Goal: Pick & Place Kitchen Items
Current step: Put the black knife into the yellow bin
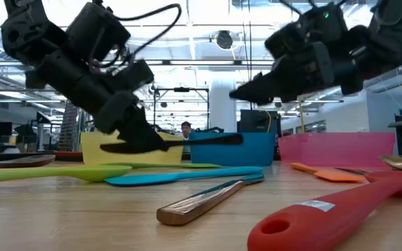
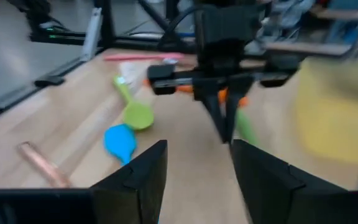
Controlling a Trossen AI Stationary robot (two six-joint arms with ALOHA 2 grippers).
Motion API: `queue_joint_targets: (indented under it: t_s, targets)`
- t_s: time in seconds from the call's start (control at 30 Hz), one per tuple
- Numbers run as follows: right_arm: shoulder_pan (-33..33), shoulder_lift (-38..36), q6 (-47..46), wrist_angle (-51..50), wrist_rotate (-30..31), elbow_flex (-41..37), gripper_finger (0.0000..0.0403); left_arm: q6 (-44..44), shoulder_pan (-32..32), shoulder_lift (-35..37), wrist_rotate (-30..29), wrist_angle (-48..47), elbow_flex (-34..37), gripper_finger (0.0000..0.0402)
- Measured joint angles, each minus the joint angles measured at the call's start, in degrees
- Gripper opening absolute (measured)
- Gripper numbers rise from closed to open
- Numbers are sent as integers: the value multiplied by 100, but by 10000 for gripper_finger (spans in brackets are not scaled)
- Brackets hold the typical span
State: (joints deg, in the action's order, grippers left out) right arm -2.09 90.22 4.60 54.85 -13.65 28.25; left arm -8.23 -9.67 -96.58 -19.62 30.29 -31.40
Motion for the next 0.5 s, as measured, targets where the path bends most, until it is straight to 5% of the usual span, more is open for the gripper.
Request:
queue_joint_targets:
  t_s: [0.5]
  targets:
    - [46, -460, 214, -588, 313, 7, 169, -542, 8, 2164, -818, -2028, -5, 5]
